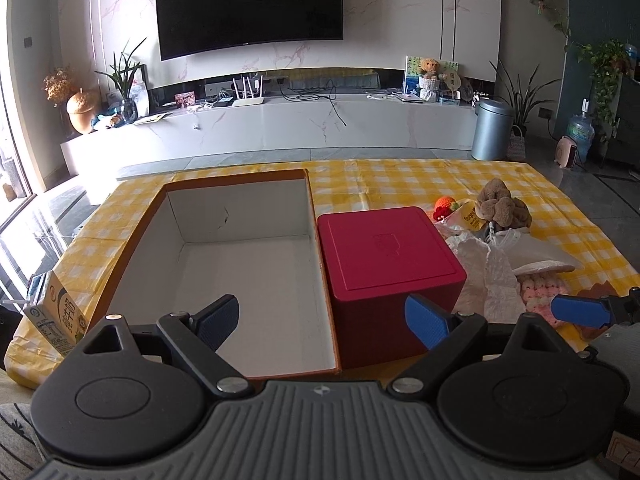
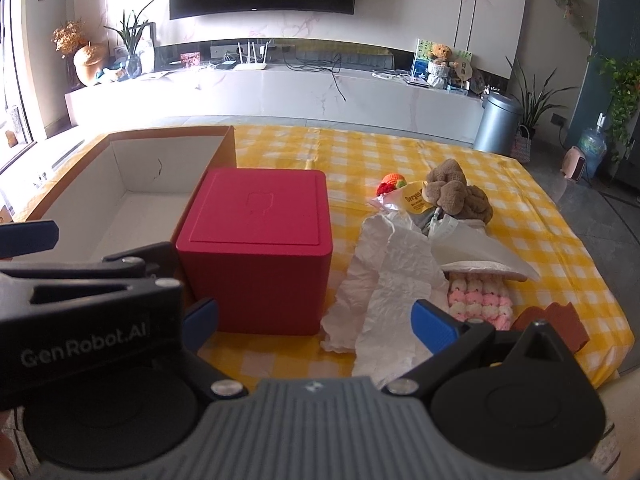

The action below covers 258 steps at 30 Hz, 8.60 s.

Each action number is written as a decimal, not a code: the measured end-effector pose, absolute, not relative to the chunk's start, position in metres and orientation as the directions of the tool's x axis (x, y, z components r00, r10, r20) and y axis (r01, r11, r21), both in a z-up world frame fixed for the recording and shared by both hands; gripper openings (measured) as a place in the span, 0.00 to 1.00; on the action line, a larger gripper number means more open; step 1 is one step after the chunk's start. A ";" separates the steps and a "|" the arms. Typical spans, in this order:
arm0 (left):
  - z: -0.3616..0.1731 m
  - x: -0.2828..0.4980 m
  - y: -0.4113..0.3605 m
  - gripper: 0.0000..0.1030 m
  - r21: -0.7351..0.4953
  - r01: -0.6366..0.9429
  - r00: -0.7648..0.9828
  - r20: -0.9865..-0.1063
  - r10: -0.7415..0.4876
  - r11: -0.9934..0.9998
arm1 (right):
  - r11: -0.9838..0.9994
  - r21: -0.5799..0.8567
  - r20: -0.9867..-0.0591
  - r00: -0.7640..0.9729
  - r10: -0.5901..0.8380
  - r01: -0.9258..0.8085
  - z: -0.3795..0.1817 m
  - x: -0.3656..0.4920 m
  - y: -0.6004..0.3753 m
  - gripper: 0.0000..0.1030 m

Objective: Organize soft objects
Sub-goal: 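Lower the right tool onto the white crumpled cloth and close on it, then lift the white cloth with the right tool and hold it up, then lower the left tool onto the pink crocheted pouch while the right tool holds the cloth, then close the left tool on the pink pouch and lift it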

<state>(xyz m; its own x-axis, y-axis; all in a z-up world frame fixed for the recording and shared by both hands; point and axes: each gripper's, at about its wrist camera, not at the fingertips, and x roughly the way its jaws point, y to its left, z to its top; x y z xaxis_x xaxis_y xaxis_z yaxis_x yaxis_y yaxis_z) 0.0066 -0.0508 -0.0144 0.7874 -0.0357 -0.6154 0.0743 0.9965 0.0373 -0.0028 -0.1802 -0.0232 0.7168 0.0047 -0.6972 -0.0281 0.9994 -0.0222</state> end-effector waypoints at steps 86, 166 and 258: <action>-0.049 0.052 -0.013 1.00 0.052 0.150 0.693 -0.718 -0.068 0.987 | 0.213 -0.364 -0.921 0.384 0.061 -0.907 -0.129 0.105 -0.221 0.80; -0.091 0.145 -0.290 0.91 0.068 0.558 0.344 -0.926 -0.156 0.827 | 0.980 -0.139 -0.792 0.610 -0.024 -0.142 -0.049 0.029 -0.422 0.26; -0.117 0.147 -0.268 0.59 -0.069 0.507 0.129 -0.979 -0.155 0.859 | 0.955 -0.240 -0.811 0.576 -0.100 -0.172 -0.071 0.018 -0.415 0.29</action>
<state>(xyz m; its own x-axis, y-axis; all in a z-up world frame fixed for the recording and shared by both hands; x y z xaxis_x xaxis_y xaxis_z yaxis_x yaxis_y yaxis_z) 0.1469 -0.2676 -0.1173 0.1289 -0.1550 -0.9795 0.5066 0.8594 -0.0693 0.0183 -0.4145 -0.0710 0.5760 -0.1005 -0.8113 -0.1721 0.9553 -0.2405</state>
